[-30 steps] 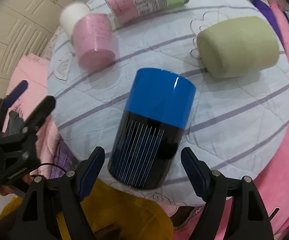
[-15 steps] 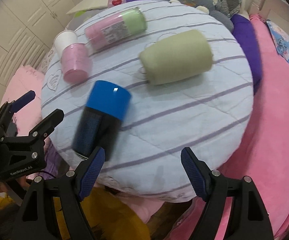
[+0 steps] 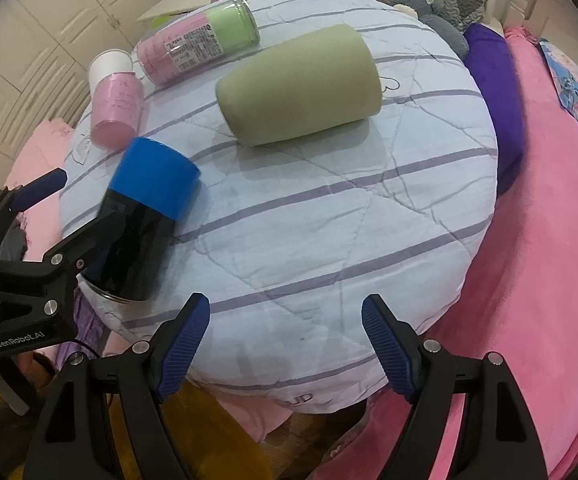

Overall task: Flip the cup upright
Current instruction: 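Lift the blue-and-black cup with the right gripper and rotate it upright, then grasp the upright blue-and-black cup with the left gripper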

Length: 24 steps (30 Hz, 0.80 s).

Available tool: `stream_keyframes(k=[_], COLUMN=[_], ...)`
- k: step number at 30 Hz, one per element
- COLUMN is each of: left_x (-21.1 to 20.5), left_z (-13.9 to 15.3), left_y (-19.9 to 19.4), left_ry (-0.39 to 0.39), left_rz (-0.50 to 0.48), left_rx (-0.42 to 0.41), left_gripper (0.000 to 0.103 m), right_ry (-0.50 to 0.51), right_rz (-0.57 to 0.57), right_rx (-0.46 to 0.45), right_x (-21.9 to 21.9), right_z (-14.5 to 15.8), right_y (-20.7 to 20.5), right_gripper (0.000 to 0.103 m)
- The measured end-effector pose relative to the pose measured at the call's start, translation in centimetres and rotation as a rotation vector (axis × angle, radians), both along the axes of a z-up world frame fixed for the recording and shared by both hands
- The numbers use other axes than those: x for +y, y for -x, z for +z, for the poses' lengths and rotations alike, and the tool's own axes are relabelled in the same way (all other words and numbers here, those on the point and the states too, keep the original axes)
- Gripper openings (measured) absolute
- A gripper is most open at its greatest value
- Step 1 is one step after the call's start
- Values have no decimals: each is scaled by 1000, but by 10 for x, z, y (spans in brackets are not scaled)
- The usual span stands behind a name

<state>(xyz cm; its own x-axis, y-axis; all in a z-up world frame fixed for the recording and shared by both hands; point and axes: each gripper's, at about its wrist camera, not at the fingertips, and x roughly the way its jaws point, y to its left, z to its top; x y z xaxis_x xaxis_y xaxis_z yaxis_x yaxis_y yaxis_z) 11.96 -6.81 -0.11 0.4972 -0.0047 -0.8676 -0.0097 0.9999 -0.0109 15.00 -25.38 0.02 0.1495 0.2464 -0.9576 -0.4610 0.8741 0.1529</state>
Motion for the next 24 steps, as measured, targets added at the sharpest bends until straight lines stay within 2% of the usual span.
stream_keyframes(k=[10,16,23,24], left_x=[-15,-12,-6,-6], left_z=[-9,-19,-26,-26], left_y=[-18,-28,-34,-34], left_ry=[-40,-7,15,9], left_rz=[14,36,69,75], left_rx=[43,92,113,111], left_gripper=[103,103,103,99], right_ry=[-34,-104,-131,-132], right_rz=[4,21,41,41], right_rx=[17,83,100,100], right_x=[-11,-9,-4,-4], right_z=[-16,-29,-36,-37], right_y=[-20,-29,-35,-36], right_gripper=[80,80,80,80])
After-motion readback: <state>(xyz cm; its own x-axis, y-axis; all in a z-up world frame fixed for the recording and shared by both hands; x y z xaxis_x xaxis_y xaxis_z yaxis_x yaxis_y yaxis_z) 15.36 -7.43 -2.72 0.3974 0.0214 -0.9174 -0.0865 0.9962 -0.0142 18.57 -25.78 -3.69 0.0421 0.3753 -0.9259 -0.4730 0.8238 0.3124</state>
